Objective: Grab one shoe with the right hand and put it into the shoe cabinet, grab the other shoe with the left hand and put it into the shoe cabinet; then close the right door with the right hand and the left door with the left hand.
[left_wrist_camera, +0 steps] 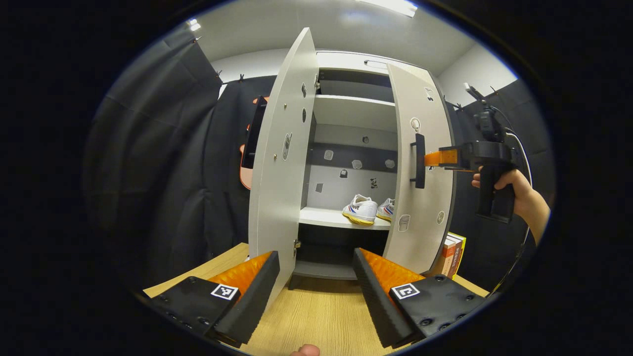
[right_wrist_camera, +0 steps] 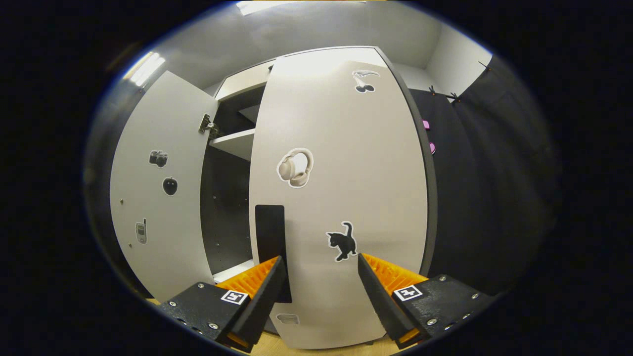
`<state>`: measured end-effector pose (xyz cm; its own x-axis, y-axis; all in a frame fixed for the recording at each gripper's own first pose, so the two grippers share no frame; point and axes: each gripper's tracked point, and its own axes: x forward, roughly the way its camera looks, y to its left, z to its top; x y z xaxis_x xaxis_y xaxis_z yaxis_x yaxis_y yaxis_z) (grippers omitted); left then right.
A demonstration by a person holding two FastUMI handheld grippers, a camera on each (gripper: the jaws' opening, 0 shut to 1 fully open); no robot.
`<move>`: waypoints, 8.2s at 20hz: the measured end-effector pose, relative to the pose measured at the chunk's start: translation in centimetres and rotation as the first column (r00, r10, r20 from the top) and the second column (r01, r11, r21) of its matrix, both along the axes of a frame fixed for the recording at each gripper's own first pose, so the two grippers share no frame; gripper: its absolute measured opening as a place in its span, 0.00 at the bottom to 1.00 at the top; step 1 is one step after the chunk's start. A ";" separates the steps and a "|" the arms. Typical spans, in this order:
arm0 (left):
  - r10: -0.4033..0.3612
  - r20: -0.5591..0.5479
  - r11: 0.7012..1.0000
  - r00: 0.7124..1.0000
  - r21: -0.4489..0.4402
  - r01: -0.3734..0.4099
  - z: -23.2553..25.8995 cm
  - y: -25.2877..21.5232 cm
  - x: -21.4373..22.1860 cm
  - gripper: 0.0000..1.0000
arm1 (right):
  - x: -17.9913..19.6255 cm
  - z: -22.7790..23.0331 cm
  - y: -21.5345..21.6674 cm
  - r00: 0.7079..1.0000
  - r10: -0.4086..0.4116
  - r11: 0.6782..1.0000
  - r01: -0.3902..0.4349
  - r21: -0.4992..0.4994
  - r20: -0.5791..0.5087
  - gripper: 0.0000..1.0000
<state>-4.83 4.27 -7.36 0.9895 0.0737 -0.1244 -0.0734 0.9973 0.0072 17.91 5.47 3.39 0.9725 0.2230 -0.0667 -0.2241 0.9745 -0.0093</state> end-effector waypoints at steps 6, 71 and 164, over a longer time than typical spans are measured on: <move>0.014 0.007 0.999 1.000 -0.031 -0.014 0.2 0.4 0.3 0.99 | 2.2 -0.3 0.8 1.000 -0.008 1.000 0.008 -0.021 0.004 0.91; 0.228 0.132 0.973 0.965 -0.016 -0.228 11.3 14.9 10.4 0.95 | -18.7 -6.8 -8.0 0.981 -0.192 0.981 0.192 0.009 0.005 0.92; -0.067 0.129 0.997 0.989 -0.026 0.071 4.2 -4.7 1.1 0.96 | -22.5 -7.6 -9.6 0.976 -0.215 0.975 0.216 0.042 -0.036 0.92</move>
